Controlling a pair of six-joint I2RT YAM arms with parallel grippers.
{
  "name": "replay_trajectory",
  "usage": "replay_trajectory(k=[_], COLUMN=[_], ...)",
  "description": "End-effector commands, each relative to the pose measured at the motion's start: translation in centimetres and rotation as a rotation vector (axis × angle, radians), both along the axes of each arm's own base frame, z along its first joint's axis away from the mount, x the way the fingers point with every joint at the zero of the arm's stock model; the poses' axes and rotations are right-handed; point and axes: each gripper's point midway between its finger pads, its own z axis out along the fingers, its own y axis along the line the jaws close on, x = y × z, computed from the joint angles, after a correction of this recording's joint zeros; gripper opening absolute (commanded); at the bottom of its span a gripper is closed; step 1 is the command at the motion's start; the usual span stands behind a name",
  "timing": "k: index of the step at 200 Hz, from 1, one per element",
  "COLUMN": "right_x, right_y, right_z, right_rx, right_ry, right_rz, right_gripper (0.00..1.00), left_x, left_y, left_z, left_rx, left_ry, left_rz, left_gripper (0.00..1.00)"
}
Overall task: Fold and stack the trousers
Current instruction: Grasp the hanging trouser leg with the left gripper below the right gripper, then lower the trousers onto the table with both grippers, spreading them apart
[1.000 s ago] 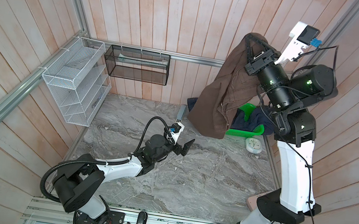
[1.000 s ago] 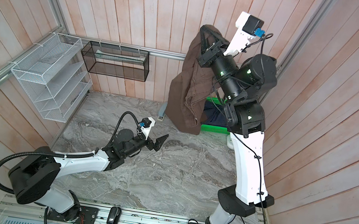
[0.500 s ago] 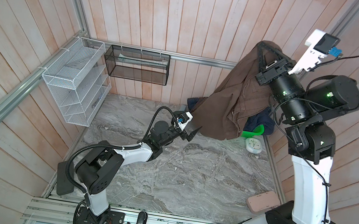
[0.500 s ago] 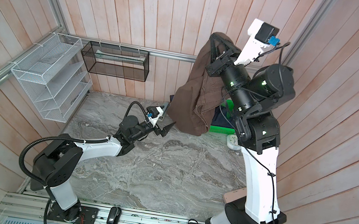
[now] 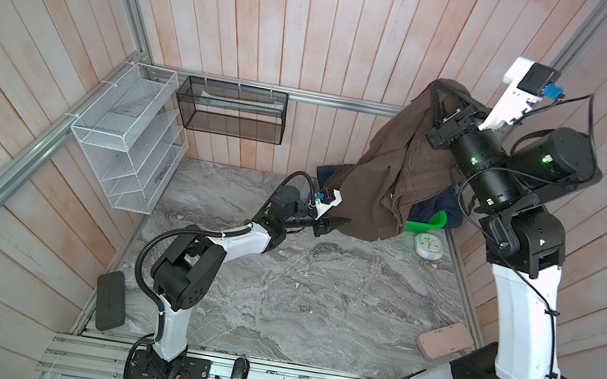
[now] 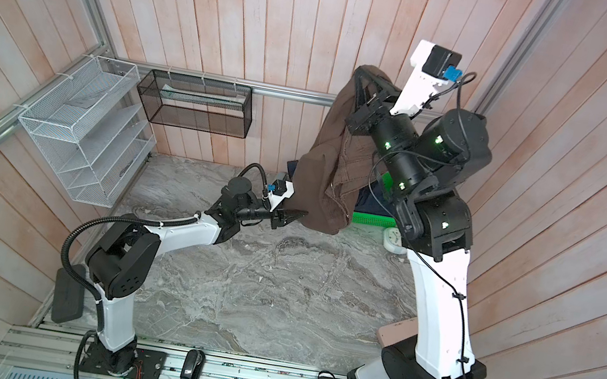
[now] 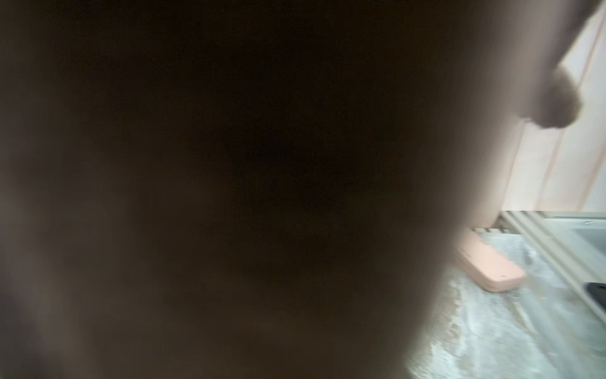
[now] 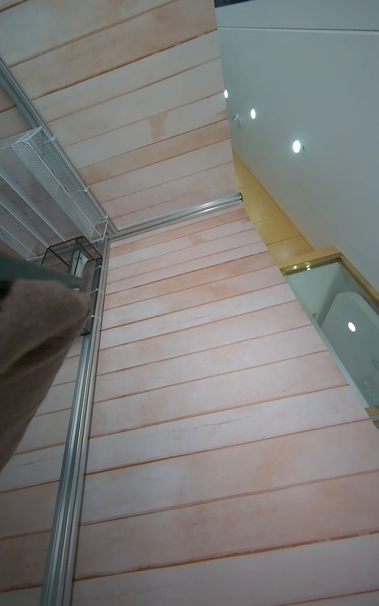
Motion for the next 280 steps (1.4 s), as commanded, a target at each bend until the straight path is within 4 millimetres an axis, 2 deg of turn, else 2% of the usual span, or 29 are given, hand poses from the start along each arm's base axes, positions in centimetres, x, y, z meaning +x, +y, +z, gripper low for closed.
replay_trajectory(k=[1, 14, 30, 47, 66, 83, 99, 109, 132, 149, 192, 202, 221, 244, 260, 280], right_x=[-3.1, -2.8, -2.1, -1.5, -0.8, 0.1, 1.6, 2.7, 5.8, 7.7, 11.4, 11.9, 12.4, 12.3, 11.8, 10.8], right_y=[-2.7, -3.3, -4.3, -5.1, -5.9, -5.9, -5.8, -5.8, -6.5, -7.6, -9.5, -10.0, -11.1, -12.0, -12.3, -12.8], right_z=[3.3, 3.0, 2.3, 1.3, 0.0, -1.3, -3.3, -4.8, -9.4, -13.2, -25.4, -28.0, -32.1, -34.6, -34.7, -34.0], right_rx=[0.043, 0.034, 0.021, 0.013, 0.007, -0.012, -0.043, -0.065, -0.080, -0.073, -0.075, -0.082, -0.087, -0.103, -0.118, -0.134], right_ry=[-0.121, -0.118, -0.098, -0.077, -0.052, -0.018, 0.033, 0.068, 0.190, 0.278, 0.548, 0.606, 0.708, 0.781, 0.800, 0.816], right_rz=[-0.066, -0.112, -0.188, -0.252, -0.310, -0.340, -0.363, -0.377, -0.375, -0.380, -0.389, -0.400, -0.426, -0.445, -0.457, -0.479], right_gripper=[0.00, 0.00, 0.00, 0.00, 0.00, 0.00, 0.00, 0.00, 0.00, 0.00, 0.00, 0.00, 0.00, 0.00, 0.00, 0.00], left_x=[0.8, 1.9, 2.4, 1.1, -1.2, -2.6, -3.3, -3.4, -3.4, -3.4, -3.6, -3.7, -3.8, -4.3, -4.8, -5.9], left_y=[1.6, 3.7, 7.0, 10.4, 13.2, 15.1, 16.6, 17.7, 20.1, 21.6, 24.1, 24.7, 25.4, 25.4, 25.5, 25.6], left_z=[1.7, 4.3, 9.7, 16.4, 22.8, 26.5, 27.7, 27.6, 25.2, 22.0, 12.1, 10.6, 8.2, 7.0, 7.0, 7.9], left_rx=[0.026, 0.002, -0.060, -0.119, -0.143, -0.122, -0.064, -0.027, 0.078, 0.167, 0.353, 0.386, 0.443, 0.454, 0.447, 0.426], left_ry=[0.040, 0.000, -0.138, -0.323, -0.471, -0.531, -0.554, -0.555, -0.527, -0.497, -0.401, -0.381, -0.338, -0.287, -0.269, -0.242], left_rz=[0.049, 0.175, 0.363, 0.515, 0.608, 0.677, 0.738, 0.789, 0.902, 0.960, 1.021, 1.042, 1.058, 1.040, 1.031, 1.007], left_gripper=[0.00, 0.00, 0.00, 0.00, 0.00, 0.00, 0.00, 0.00, 0.00, 0.00, 0.00, 0.00, 0.07, 0.08, 0.08, 0.06])
